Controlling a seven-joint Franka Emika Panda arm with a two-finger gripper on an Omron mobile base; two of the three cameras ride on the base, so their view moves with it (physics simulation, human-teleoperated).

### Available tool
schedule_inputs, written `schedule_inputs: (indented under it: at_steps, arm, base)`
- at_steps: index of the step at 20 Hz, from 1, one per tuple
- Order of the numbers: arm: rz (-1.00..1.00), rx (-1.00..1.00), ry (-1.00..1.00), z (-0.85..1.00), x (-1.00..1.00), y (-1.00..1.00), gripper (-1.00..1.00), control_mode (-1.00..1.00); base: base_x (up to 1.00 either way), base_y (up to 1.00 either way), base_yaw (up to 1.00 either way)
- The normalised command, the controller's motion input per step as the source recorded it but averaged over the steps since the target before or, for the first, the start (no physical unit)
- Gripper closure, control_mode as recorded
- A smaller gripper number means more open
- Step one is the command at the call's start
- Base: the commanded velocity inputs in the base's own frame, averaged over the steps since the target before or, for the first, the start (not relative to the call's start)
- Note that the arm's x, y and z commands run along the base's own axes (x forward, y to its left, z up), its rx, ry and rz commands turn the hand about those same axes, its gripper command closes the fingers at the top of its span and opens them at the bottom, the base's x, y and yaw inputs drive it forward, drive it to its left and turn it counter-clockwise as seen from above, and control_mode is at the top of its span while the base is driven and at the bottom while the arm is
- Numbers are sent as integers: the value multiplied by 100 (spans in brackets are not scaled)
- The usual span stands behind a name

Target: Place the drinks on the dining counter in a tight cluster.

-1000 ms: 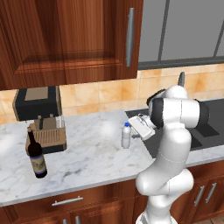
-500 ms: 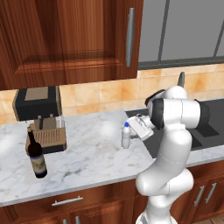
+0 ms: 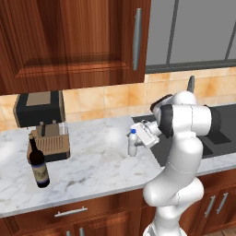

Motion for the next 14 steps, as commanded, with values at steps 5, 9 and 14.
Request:
schedule_inputs:
  at_steps: [5, 9, 14]
  arm:
    - [0, 1, 0, 0, 0, 15, -100, -100]
    - [0, 0, 0, 0, 0, 14, -100, -100]
    - [0, 1, 0, 4, -4, 3, 100, -100]
  base:
    - [0, 0, 0]
    - [0, 0, 0]
    - [0, 0, 0]
